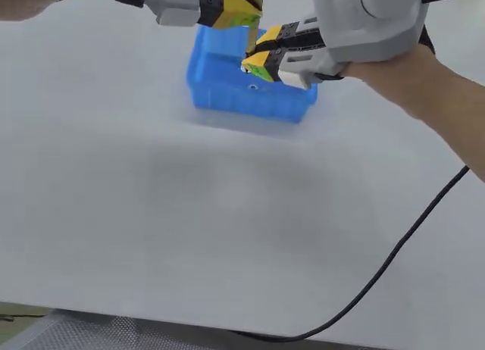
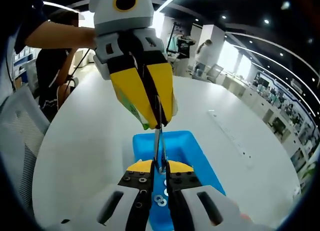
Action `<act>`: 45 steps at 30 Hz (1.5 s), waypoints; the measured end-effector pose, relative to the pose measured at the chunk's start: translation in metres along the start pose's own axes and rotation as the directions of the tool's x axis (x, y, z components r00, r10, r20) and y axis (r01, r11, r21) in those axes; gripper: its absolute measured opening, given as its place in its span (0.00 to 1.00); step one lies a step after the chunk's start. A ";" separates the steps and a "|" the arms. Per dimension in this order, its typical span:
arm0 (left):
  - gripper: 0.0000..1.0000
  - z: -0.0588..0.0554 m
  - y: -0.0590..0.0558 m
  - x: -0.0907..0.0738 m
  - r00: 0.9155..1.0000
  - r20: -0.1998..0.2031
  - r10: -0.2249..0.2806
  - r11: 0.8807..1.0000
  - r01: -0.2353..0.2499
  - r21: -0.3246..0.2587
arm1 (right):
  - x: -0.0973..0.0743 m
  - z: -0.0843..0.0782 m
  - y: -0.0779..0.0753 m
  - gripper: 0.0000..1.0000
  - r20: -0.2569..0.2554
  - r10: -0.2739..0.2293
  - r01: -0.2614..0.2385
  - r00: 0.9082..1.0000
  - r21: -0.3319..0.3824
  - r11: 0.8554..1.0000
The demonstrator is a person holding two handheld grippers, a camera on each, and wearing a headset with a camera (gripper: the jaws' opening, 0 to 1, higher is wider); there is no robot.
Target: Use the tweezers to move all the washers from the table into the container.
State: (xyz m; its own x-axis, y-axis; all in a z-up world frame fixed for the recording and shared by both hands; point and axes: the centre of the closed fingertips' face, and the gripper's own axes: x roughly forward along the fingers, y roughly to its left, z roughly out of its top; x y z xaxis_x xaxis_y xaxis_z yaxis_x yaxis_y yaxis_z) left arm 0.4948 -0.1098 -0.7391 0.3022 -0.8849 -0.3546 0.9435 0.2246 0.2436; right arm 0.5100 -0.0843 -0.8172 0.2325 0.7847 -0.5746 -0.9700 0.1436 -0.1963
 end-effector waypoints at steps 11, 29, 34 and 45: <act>0.04 -0.013 0.003 0.008 1.000 -0.004 0.019 0.999 -0.019 -0.028 | 0.007 -0.010 0.000 0.11 -0.018 -0.002 0.002 1.000 0.012 1.000; 0.04 -0.007 0.010 0.006 0.999 -0.012 0.049 0.999 -0.049 0.004 | 0.004 0.001 0.001 0.13 -0.003 -0.035 0.035 0.999 0.024 0.999; 0.04 0.002 0.009 0.005 0.999 0.001 0.054 0.999 -0.054 0.008 | 0.000 0.008 -0.001 0.13 0.010 -0.042 0.042 0.999 0.024 0.999; 0.04 0.035 -0.003 -0.004 0.996 0.065 0.059 0.998 -0.060 0.013 | -0.019 0.022 0.002 0.12 0.045 -0.084 0.085 0.995 -0.022 0.996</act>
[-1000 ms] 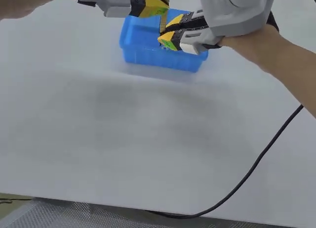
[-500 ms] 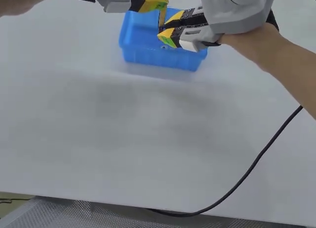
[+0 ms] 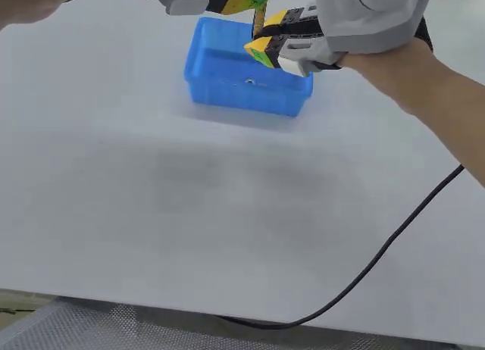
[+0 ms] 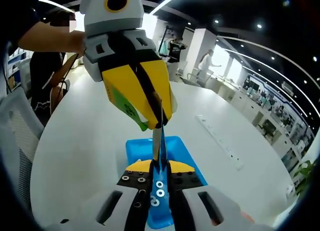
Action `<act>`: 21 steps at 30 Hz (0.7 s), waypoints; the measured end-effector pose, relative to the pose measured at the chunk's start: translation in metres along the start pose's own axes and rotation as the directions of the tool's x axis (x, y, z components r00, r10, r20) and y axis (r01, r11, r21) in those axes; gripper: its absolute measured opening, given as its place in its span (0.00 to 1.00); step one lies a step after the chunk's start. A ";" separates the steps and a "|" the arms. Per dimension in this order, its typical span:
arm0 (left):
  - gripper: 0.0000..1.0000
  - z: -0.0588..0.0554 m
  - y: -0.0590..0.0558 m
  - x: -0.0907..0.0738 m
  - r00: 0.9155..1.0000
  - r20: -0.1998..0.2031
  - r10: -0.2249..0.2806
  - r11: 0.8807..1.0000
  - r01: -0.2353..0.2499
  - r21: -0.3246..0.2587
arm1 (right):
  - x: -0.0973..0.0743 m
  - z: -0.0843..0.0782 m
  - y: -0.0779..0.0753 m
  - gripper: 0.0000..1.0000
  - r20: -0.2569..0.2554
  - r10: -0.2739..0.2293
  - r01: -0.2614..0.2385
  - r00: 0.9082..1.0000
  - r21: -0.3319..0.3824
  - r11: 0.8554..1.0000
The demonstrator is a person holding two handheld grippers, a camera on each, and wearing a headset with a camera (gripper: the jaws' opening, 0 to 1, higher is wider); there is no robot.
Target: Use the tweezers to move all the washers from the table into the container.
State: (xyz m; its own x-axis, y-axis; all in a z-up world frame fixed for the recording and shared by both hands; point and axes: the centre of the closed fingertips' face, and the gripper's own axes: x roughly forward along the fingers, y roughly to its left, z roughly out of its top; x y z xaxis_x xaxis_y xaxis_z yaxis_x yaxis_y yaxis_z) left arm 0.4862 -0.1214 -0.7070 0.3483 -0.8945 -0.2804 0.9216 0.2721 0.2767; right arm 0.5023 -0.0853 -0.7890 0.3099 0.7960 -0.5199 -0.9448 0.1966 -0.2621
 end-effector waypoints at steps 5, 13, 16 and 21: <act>0.04 0.008 -0.008 -0.005 1.000 0.007 0.004 1.000 -0.004 0.003 | -0.008 0.004 0.002 0.11 0.001 -0.009 0.009 1.000 -0.012 1.000; 0.04 0.018 -0.030 -0.014 0.999 0.038 0.000 1.000 0.001 -0.016 | -0.029 0.005 0.018 0.10 -0.021 -0.003 0.002 1.000 -0.040 0.999; 0.04 0.021 -0.040 -0.018 0.998 0.058 -0.002 0.999 0.004 -0.036 | -0.036 0.005 0.029 0.10 -0.032 0.017 -0.018 0.999 -0.054 0.998; 0.04 0.016 -0.062 -0.022 0.997 0.070 -0.019 0.997 0.024 -0.069 | -0.040 -0.002 0.053 0.10 -0.062 0.074 -0.078 0.995 -0.066 0.995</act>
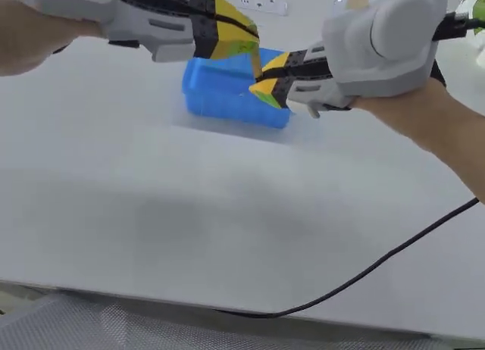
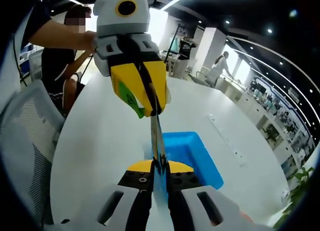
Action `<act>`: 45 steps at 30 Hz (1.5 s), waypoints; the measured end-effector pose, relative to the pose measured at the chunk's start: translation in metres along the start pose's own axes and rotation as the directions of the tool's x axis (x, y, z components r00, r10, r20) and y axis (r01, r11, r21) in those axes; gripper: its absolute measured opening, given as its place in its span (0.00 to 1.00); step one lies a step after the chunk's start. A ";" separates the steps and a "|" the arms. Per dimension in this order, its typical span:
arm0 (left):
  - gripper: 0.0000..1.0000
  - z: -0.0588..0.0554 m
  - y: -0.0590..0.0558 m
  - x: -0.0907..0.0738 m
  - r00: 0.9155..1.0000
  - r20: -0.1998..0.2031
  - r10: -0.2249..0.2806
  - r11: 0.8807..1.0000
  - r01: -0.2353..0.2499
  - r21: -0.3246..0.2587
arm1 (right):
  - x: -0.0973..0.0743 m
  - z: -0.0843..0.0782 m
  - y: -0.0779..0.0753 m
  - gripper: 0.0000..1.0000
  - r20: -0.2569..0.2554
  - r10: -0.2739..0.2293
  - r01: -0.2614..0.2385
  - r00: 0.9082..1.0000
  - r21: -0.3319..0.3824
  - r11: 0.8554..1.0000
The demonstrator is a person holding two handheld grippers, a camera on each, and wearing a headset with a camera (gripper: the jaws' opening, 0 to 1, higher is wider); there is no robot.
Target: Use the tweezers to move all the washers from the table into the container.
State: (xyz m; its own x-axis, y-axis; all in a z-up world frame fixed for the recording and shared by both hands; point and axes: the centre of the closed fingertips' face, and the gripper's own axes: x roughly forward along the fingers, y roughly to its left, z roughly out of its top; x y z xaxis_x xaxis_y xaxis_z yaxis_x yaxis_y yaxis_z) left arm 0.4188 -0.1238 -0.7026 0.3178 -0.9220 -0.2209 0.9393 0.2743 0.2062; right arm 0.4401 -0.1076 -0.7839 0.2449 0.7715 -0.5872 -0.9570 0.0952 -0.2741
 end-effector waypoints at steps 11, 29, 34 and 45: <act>0.04 -0.043 -0.043 -0.001 0.998 -0.048 -0.032 0.994 0.026 -0.108 | 0.002 -0.039 0.051 0.09 -0.140 0.131 -0.135 0.981 -0.015 0.991; 0.04 -0.098 -0.060 0.001 0.982 -0.175 -0.077 0.990 0.054 -0.132 | 0.004 -0.070 0.071 0.08 -0.260 0.169 -0.178 0.951 -0.010 0.984; 0.04 -0.119 -0.058 0.003 0.963 -0.258 -0.076 0.991 0.044 -0.125 | 0.007 -0.078 0.066 0.08 -0.283 0.150 -0.158 0.947 -0.005 0.987; 0.04 -0.153 -0.063 0.007 0.918 -0.381 -0.110 0.990 0.064 -0.129 | 0.011 -0.088 0.068 0.08 -0.302 0.156 -0.159 0.941 0.013 0.987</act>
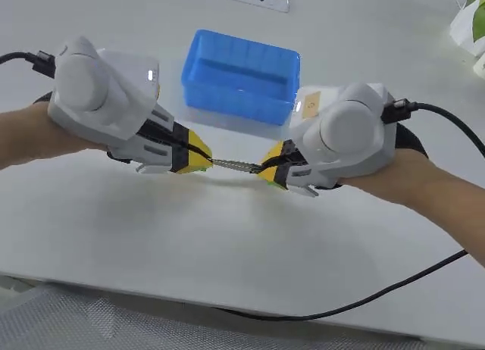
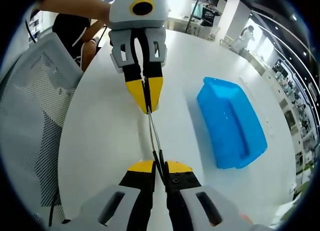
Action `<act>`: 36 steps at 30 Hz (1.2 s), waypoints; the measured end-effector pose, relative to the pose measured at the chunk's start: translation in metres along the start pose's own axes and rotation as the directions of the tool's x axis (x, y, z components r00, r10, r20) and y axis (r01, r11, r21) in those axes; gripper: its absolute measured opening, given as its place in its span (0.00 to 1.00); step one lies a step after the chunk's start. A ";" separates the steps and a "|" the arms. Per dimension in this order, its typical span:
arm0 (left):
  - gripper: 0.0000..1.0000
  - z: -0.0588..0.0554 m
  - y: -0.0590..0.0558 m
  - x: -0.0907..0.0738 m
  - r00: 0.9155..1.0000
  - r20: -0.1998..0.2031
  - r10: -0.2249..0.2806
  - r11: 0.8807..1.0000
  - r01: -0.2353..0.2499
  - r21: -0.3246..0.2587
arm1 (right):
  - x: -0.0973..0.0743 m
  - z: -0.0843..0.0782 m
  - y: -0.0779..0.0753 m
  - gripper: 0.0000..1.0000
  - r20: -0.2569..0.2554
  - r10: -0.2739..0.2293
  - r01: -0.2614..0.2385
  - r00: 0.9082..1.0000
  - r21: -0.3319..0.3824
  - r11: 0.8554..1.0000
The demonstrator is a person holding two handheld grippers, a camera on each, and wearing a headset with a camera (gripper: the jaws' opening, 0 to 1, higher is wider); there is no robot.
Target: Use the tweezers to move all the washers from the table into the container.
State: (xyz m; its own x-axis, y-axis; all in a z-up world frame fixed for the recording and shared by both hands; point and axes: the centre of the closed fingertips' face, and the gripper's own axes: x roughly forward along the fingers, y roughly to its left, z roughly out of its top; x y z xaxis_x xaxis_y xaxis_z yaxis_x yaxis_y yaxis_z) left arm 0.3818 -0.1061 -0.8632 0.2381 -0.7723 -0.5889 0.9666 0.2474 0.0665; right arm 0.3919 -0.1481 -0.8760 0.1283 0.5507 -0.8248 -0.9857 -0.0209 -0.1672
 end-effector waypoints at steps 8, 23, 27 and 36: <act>0.05 -0.014 0.002 0.006 0.997 -0.071 0.001 1.000 0.001 0.031 | 0.007 -0.002 0.003 0.08 -0.014 0.007 -0.007 1.000 0.016 1.000; 0.17 -0.020 0.003 0.006 0.993 -0.115 -0.021 1.000 0.020 -0.011 | 0.010 -0.006 0.005 0.10 -0.002 0.008 -0.008 1.000 0.080 0.997; 0.20 -0.022 0.009 0.003 0.991 -0.130 0.009 1.000 -0.011 -0.016 | 0.010 -0.008 0.006 0.11 -0.012 0.004 -0.003 1.000 0.075 0.997; 0.21 -0.026 0.010 -0.005 0.988 -0.152 0.034 0.999 -0.038 -0.022 | 0.007 -0.015 0.003 0.18 -0.010 -0.011 0.012 1.000 0.109 0.994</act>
State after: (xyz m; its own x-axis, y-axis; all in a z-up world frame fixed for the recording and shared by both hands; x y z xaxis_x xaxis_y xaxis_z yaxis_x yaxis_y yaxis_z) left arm 0.3874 -0.0846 -0.8802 0.2541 -0.6654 -0.7020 0.9546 0.2894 0.0712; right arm 0.3916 -0.1568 -0.8899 0.1405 0.5425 -0.8282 -0.9901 0.0772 -0.1175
